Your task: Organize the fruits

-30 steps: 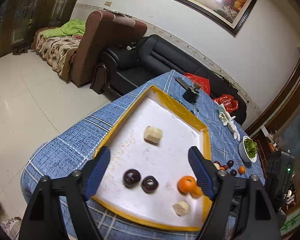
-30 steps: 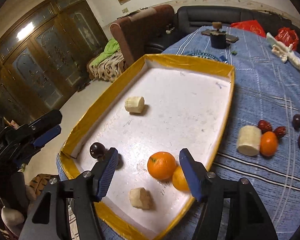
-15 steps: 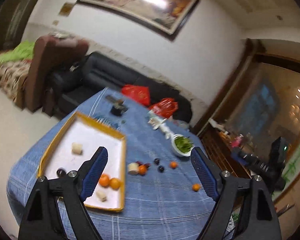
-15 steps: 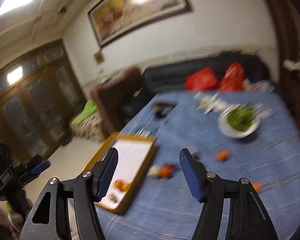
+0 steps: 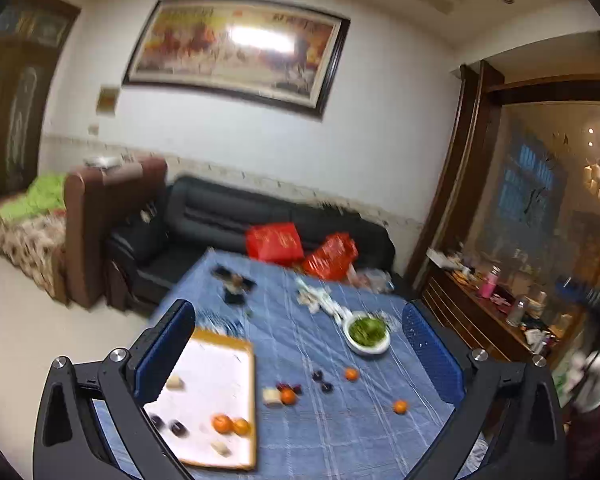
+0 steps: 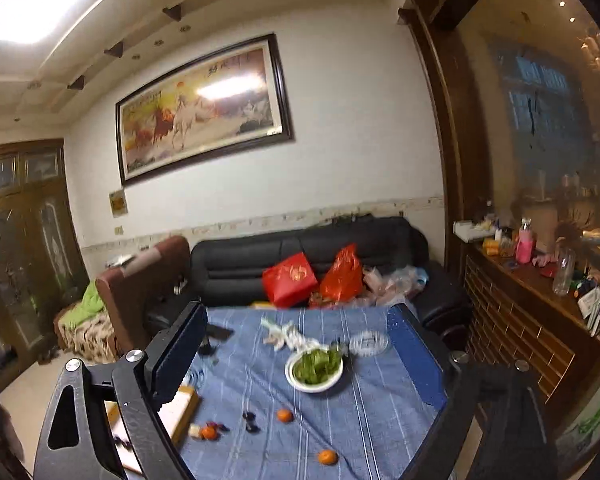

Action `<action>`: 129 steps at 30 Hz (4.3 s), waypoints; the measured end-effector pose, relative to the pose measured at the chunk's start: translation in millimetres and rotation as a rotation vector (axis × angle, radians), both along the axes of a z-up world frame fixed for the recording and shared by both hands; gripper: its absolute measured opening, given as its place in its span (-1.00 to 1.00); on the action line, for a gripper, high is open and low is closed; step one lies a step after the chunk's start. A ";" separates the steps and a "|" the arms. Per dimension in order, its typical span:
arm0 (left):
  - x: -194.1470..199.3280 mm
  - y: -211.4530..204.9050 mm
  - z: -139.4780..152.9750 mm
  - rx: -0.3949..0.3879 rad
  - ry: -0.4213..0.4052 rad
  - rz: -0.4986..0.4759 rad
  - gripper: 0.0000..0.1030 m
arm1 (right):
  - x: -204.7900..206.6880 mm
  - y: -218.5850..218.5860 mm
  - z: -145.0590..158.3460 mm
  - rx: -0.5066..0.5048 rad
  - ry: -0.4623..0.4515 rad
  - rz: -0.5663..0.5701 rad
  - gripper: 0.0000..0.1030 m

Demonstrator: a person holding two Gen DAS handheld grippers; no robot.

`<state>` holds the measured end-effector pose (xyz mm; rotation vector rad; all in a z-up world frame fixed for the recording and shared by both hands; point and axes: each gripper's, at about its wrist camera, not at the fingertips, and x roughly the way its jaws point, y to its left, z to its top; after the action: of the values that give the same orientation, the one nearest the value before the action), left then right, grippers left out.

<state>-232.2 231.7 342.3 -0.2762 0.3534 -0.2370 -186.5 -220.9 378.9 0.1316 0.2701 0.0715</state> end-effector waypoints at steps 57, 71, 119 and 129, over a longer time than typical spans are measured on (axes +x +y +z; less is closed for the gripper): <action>224.0 -157.6 -298.8 0.541 0.590 -0.282 1.00 | 228.5 92.4 -384.4 0.285 0.615 0.398 -0.22; 263.6 -93.4 -301.0 0.428 0.624 0.049 1.00 | 224.0 90.6 -381.3 0.282 0.611 0.391 -0.20; 163.7 116.4 -315.4 0.328 0.768 0.569 -0.16 | 237.2 94.8 -399.6 0.252 0.661 0.354 -0.20; 137.1 24.7 -245.3 0.310 0.446 0.295 0.46 | 231.2 99.4 -395.8 0.210 0.656 0.342 -0.23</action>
<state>-95.1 256.4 97.0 -0.0693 0.7746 0.1751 44.7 -121.5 -16.9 0.3166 0.9407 0.4001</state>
